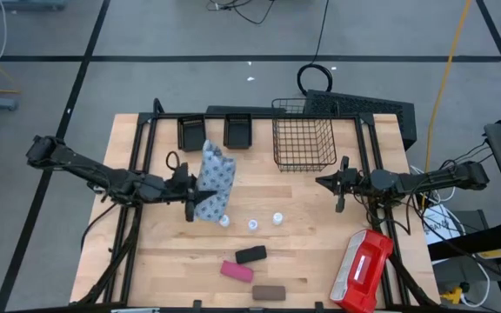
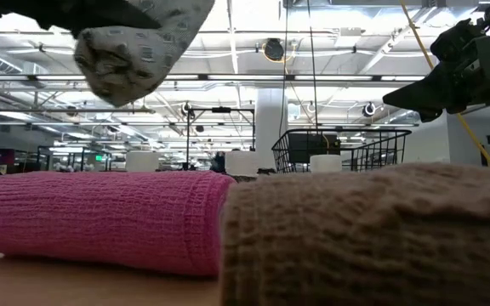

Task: Pick & place medical supplies in basket/bin
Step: Put the gray patient gown into the black wire basket

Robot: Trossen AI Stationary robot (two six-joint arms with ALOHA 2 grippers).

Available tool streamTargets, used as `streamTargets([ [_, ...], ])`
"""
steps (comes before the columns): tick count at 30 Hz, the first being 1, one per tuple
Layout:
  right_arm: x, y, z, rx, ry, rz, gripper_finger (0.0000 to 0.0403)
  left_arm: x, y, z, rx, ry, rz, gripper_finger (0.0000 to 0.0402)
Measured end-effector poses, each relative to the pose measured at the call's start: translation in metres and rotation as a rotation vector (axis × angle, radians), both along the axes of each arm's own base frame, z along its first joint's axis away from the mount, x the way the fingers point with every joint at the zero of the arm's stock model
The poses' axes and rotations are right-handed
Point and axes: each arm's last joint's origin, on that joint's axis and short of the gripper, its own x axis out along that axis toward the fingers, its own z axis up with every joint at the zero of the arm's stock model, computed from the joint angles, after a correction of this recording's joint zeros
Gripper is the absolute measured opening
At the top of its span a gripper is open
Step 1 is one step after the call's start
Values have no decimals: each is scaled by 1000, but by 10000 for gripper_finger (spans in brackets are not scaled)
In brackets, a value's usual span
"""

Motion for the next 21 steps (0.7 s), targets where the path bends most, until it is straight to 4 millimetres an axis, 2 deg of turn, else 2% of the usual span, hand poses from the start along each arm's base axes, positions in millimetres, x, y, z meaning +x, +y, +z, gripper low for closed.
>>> streamTargets([
  [5, 0, 0, 0, 0, 0, 1, 4, 18, 0, -7, 384, 31, -38, 92],
  [8, 0, 0, 0, 0, -1, 1, 4, 31, 1, -9, 490, -33, -111, 92],
  [14, 0, 0, 5, 6, -48, 0, 4, 44, 19, -6, 463, -206, -347, 95],
  [21, 0, 0, 15, 42, -157, 0, 4, 55, 51, -4, 353, -364, -423, 92],
])
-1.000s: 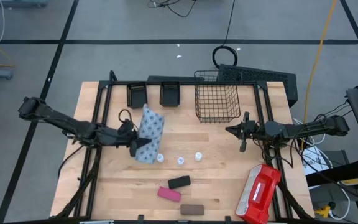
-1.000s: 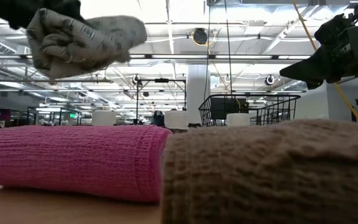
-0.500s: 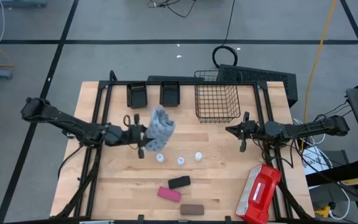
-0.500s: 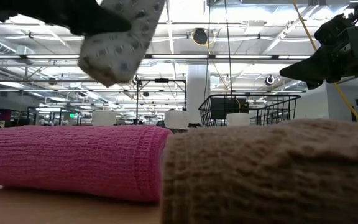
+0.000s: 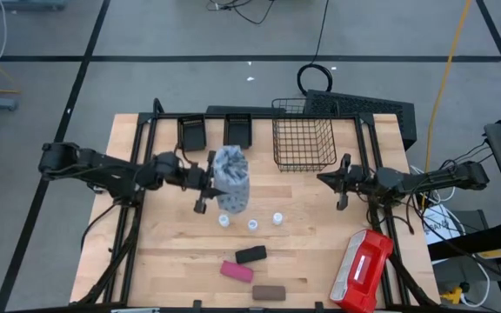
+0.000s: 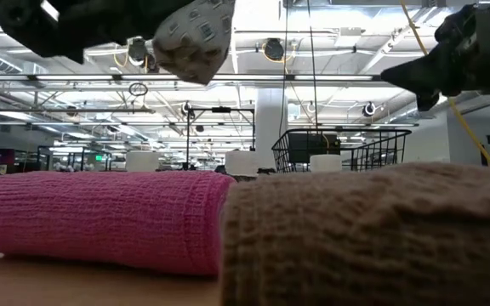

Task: Pick & place medical supplies in basket/bin
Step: Put the gray patient gown into the black wire basket

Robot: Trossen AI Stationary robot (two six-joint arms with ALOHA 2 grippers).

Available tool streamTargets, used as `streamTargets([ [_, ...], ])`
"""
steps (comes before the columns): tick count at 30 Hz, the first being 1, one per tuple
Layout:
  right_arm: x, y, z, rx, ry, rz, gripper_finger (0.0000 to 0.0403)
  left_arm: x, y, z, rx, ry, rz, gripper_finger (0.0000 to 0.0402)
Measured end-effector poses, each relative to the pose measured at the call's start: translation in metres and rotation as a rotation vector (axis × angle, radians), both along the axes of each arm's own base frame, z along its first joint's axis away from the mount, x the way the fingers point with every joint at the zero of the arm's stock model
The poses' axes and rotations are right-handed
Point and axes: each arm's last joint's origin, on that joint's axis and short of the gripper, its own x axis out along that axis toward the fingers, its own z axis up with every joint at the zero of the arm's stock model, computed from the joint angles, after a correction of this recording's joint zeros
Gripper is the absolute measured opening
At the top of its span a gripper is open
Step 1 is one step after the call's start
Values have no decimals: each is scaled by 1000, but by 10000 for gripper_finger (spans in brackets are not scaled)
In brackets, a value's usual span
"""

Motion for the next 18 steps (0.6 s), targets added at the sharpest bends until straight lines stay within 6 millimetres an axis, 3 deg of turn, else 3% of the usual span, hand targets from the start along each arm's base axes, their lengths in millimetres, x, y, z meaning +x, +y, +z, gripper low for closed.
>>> streamTargets([
  [6, 0, 0, 4, 18, -45, 3, 4, 8, 8, -7, -32, -42, -37, 92],
  [18, 0, -1, 5, 98, -68, -22, 4, 25, 5, -28, -58, 38, 20, 92],
])
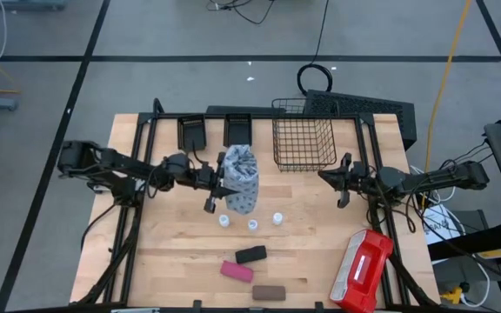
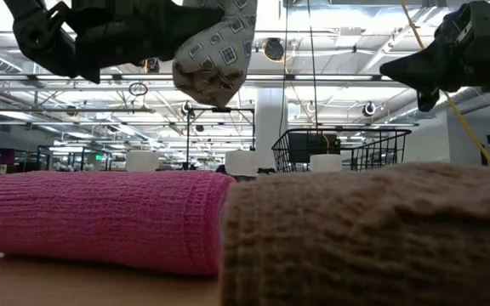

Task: Pick & place medical supplies in basket/bin
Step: Put the gray patient gown into the black wire basket

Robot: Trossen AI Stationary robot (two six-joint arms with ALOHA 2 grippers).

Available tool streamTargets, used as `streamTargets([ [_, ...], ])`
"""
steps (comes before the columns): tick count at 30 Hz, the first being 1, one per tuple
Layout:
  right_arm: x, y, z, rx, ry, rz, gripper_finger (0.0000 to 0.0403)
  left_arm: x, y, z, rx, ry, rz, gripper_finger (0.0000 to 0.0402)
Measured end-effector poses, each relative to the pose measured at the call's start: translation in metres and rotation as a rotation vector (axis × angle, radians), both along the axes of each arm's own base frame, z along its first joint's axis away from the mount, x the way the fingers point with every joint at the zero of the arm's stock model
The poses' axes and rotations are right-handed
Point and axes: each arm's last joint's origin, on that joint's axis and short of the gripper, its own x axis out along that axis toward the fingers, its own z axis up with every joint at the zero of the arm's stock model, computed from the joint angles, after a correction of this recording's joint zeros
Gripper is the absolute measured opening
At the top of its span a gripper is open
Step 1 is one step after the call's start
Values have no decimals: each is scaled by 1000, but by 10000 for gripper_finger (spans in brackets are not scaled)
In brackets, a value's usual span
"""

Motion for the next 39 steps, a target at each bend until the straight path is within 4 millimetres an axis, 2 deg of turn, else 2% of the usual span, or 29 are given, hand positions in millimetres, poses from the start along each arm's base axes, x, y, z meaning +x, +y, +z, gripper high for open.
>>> streamTargets([
  [6, -1, -1, 12, -42, -111, -34, 8, 29, 6, -2, 7, 19, -4, 92],
  [9, 0, 0, 18, -78, -164, -30, 35, 47, 10, -6, 3, 63, -21, 92],
  [11, 2, 1, 19, -89, -175, 3, 69, 60, 13, -8, 6, 100, -29, 92],
  [15, 13, 3, 17, -109, -104, 35, 166, 75, 20, -5, 36, 124, -74, 92],
  [20, 31, 5, 35, -130, -82, 32, 285, 78, 28, 6, 64, 80, -104, 92],
  [24, 51, 8, 50, -139, -57, 33, 343, 77, 35, 7, 55, 82, -88, 92],
  [27, 65, 9, 61, -167, -48, 27, 361, 77, 36, 7, 45, 85, -93, 92],
  [30, 81, 9, 64, -186, -11, 61, 365, 76, 32, 8, 54, 74, -169, 92],
  [34, 99, 7, 73, -189, -22, 186, 365, 74, 29, 14, 50, 20, -270, 92],
  [39, 113, 4, 76, -182, -113, 342, 366, 73, 29, 16, 21, 19, -289, 92],
])
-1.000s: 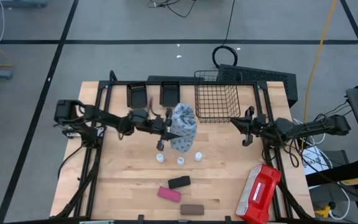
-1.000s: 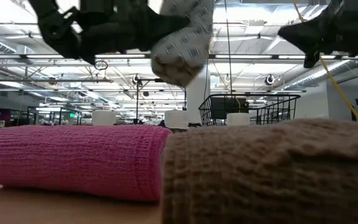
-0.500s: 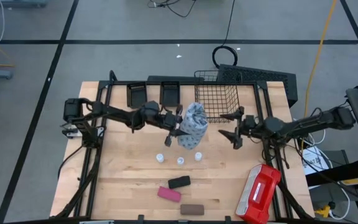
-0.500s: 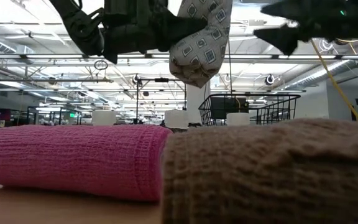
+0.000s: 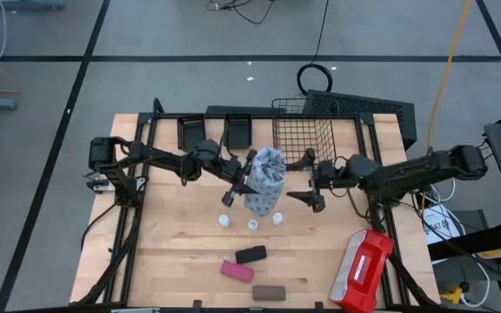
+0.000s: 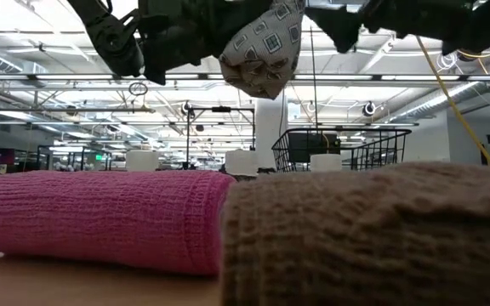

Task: Pick & place medical supplies in basket/bin
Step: Put the gray patient gown into the black wire basket

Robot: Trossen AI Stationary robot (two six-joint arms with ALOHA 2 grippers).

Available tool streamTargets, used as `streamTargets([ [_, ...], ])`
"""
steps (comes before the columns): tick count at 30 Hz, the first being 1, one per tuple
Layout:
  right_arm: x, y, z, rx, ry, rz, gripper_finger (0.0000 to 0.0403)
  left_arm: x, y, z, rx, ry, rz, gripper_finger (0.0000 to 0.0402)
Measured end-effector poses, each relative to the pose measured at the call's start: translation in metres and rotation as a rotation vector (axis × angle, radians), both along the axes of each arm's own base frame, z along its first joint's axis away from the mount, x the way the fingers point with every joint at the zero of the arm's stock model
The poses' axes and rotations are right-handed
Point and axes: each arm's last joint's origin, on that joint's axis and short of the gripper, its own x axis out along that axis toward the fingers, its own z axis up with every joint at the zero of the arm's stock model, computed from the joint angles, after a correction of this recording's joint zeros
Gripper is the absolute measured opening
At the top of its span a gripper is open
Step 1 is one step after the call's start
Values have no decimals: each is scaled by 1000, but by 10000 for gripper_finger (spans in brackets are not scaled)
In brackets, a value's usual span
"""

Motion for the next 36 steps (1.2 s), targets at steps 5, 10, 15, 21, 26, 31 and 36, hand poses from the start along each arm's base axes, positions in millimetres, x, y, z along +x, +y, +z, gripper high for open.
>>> streamTargets([
  [5, 6, -7, 0, 7, -70, 29, 366, -1, -5, 2, 4, -15, -65, 92],
  [10, 16, -11, 1, 32, -66, 78, 366, -1, -13, 3, 11, -33, -96, 92],
  [15, 37, -9, 7, 44, -54, 187, 366, 0, -12, 3, -6, -23, -69, 92],
  [21, 57, -6, 9, 65, -21, 322, 366, 0, -12, 3, -6, -22, -58, 92],
  [26, 60, -5, 8, 75, -7, 384, 363, 0, -4, 1, -10, 3, -38, 92],
  [31, 59, -4, 9, 82, -1, 437, 362, -1, 6, 0, -9, 7, -12, 92],
  [36, 59, -5, 10, 80, -13, 381, 363, -1, 14, 2, -23, -9, 101, 92],
])
